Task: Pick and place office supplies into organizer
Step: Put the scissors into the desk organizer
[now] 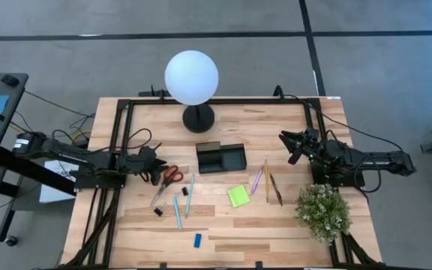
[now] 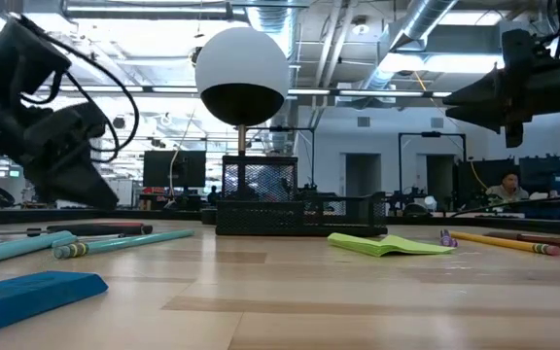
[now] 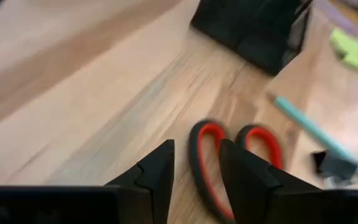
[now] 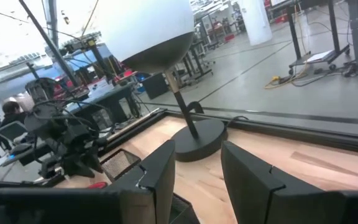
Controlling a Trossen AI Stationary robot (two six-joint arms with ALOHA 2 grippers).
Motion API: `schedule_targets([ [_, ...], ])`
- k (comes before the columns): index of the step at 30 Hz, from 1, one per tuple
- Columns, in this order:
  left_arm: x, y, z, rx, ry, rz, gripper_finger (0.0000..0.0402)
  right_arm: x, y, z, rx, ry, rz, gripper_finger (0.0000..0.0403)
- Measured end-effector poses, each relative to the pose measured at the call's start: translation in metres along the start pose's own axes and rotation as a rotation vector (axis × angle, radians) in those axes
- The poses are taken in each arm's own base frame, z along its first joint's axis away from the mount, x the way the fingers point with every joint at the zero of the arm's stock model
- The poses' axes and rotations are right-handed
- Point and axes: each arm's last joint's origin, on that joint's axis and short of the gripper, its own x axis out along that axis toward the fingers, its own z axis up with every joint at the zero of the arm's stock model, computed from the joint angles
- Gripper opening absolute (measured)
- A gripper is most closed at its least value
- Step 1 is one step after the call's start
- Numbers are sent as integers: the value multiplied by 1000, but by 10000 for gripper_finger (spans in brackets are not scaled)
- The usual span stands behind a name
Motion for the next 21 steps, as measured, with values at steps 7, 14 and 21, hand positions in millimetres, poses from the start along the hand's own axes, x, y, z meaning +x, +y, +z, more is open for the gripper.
schedule_targets([
  [7,8,4,-9,23,79,75,114,0,0,0,-18,0,0,123],
  [14,12,2,-7,78,39,80,113,0,0,0,-26,0,0,123],
  [21,12,2,-6,60,28,87,113,0,0,0,-26,0,0,123],
])
